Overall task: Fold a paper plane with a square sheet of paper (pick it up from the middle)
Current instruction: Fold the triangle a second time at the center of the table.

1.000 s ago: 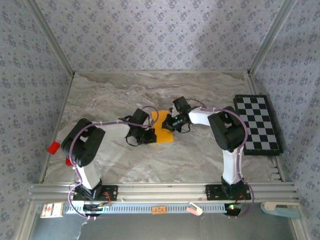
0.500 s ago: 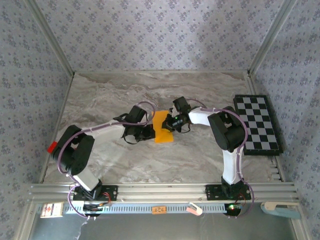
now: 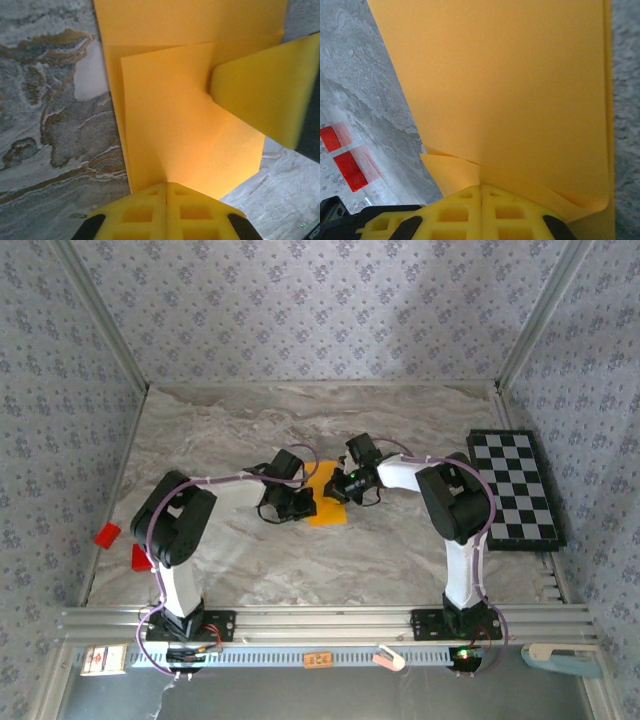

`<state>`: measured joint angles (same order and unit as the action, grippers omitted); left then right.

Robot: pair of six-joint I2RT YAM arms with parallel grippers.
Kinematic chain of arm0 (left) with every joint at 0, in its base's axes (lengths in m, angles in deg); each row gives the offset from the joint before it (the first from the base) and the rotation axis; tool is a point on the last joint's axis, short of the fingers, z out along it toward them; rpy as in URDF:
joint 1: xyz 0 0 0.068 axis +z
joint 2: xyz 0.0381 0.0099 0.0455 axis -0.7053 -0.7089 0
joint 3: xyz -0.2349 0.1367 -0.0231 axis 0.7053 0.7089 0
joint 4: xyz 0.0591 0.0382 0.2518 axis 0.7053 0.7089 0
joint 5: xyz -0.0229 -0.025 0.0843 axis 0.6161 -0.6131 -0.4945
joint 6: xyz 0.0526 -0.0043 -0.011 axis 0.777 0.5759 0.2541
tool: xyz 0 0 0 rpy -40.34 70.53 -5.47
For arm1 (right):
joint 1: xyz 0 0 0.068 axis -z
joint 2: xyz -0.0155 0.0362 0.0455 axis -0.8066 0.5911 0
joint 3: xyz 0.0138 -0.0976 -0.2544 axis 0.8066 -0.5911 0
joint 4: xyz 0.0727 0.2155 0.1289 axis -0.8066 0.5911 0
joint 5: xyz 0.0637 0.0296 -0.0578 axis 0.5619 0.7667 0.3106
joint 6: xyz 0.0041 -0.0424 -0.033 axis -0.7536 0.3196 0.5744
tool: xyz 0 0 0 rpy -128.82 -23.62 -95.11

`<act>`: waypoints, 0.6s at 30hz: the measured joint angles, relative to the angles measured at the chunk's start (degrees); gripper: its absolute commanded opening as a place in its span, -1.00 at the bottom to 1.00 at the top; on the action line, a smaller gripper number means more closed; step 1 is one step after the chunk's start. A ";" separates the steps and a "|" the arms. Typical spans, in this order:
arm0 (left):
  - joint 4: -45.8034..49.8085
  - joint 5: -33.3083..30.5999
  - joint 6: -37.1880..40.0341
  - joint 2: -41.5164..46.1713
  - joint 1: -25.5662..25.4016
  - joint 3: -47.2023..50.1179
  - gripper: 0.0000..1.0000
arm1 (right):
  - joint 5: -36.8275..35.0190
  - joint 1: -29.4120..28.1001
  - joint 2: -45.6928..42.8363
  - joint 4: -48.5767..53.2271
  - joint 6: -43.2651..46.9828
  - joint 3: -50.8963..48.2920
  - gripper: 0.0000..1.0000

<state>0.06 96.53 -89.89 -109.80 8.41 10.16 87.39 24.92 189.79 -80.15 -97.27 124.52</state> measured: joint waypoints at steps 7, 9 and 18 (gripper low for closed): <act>0.72 0.00 0.02 -0.31 0.07 -0.35 -1.00 | 0.15 -0.02 -0.35 -0.20 0.31 -0.04 -1.00; 0.72 0.00 0.02 -0.31 0.07 -0.35 -1.00 | 0.15 -0.07 -0.52 -0.22 1.33 -0.20 -1.00; 0.66 0.02 -0.02 -0.33 0.07 -0.33 -1.00 | 0.15 -3.54 -3.89 -0.33 4.74 -2.03 -1.00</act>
<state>0.72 96.55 -89.91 -110.13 8.48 9.83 87.54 21.38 185.89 -80.48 -92.53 122.49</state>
